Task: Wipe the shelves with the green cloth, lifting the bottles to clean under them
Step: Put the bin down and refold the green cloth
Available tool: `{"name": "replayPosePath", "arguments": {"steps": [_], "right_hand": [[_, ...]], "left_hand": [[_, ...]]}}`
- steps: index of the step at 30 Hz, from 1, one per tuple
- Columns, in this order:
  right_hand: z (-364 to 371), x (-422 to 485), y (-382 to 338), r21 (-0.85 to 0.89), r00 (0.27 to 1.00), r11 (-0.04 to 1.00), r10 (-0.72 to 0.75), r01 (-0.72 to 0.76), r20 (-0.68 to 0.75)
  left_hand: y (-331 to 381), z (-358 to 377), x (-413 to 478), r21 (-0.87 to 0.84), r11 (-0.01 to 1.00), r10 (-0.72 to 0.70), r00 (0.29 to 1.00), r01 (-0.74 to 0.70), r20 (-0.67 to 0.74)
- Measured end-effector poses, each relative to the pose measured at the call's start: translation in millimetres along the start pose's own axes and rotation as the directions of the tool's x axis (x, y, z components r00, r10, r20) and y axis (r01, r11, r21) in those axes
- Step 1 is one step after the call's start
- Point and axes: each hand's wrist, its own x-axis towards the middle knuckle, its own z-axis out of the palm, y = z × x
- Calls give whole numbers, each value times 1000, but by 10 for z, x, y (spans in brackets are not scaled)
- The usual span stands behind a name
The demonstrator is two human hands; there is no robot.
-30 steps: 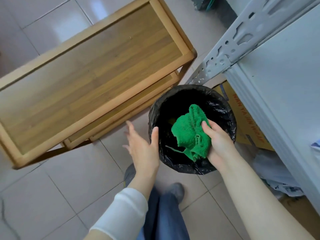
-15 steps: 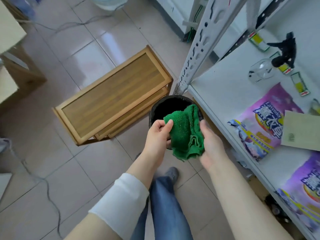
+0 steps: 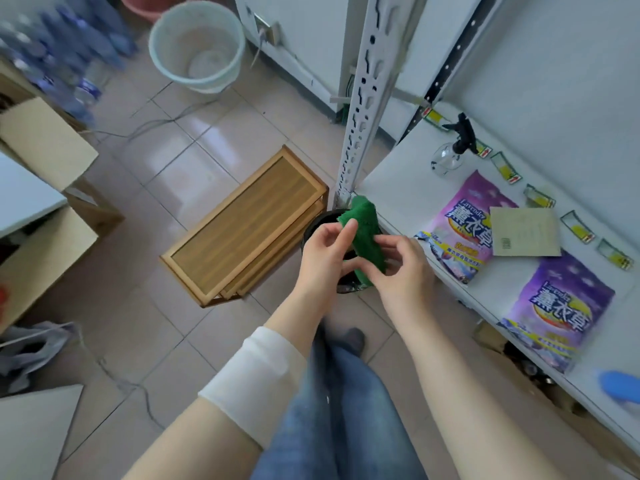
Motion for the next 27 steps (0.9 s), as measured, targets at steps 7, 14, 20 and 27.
{"name": "replayPosePath", "arguments": {"steps": [7, 14, 20, 27], "right_hand": [[-345, -65, -543, -78, 997, 996, -49, 45, -53], [-935, 30, -1067, -265, 988, 954, -152, 141, -21], [-1265, 87, -1346, -336, 969, 910, -244, 243, 41], [-1323, 162, -1542, -352, 964, 898, -261, 263, 55]], "left_hand": [[629, -44, -179, 240, 951, 165, 977, -193, 132], [1276, -124, -352, 651, 600, 205, 876, -465, 437], [1641, -135, -448, 740, 224, 260, 771, -634, 581], [1909, 8, -600, 714, 168, 338, 720, -680, 606]]}}
